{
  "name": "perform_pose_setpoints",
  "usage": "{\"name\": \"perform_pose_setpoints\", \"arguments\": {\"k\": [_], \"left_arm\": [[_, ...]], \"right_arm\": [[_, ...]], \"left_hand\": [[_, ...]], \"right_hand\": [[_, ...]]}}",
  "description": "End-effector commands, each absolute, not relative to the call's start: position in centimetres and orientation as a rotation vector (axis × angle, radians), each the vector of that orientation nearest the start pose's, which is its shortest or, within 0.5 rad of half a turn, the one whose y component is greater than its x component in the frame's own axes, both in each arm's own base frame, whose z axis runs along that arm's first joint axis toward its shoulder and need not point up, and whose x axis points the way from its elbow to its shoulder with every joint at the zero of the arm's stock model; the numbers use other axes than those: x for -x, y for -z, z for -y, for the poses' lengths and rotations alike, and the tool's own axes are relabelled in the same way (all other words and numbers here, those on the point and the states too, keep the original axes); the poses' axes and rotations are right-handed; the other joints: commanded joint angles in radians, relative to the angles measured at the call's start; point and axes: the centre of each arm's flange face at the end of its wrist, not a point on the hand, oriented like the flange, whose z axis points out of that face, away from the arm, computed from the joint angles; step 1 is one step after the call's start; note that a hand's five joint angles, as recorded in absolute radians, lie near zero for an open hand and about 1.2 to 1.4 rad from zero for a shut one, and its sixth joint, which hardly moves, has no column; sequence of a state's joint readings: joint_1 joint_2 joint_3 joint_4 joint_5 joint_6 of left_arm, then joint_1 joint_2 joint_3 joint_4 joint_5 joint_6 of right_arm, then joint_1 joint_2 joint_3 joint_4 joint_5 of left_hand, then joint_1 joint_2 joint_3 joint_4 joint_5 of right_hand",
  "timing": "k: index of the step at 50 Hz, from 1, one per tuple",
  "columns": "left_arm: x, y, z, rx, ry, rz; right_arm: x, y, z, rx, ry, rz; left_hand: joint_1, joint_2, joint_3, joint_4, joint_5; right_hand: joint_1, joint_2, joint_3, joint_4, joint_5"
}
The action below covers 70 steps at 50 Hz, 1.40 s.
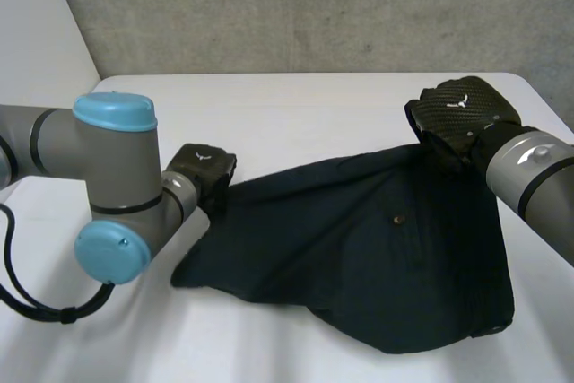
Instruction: Fold the shorts.
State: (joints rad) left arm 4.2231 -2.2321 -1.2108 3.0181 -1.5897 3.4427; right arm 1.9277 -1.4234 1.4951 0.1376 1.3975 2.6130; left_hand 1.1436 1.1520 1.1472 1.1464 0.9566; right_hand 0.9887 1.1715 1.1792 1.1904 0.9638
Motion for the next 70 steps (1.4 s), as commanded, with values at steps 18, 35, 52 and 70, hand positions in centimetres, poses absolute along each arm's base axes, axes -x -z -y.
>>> {"name": "perform_pose_setpoints", "arguments": {"k": [18, 35, 52, 70], "left_arm": [[29.6, -42.1, 36.2, -0.281, 2.79, -1.053], [30.4, -32.4, 34.0, -0.527, 2.651, -1.38], [28.8, -17.9, 25.8, -0.994, 1.946, -2.186], [24.8, -21.1, 16.9, -1.107, 1.761, -2.32]], "right_arm": [[-28.9, -42.0, 37.0, 0.66, 3.051, -1.107], [-30.7, -34.5, 34.3, 0.835, 2.832, -1.332], [-27.3, -18.8, 28.5, 1.283, 1.882, -2.297], [-22.8, -20.7, 22.4, 1.323, 1.681, -2.329]], "left_hand": [[0.253, 0.244, 0.249, 0.25, 0.265], [0.253, 0.244, 0.249, 0.25, 0.265], [0.253, 0.244, 0.249, 0.25, 0.265], [0.253, 0.244, 0.249, 0.25, 0.265]], "right_hand": [[0.408, 0.225, 0.217, 0.206, 0.258], [0.408, 0.225, 0.217, 0.206, 0.258], [0.408, 0.225, 0.217, 0.206, 0.258], [-0.362, -0.545, -0.552, -0.564, -0.512]]}}
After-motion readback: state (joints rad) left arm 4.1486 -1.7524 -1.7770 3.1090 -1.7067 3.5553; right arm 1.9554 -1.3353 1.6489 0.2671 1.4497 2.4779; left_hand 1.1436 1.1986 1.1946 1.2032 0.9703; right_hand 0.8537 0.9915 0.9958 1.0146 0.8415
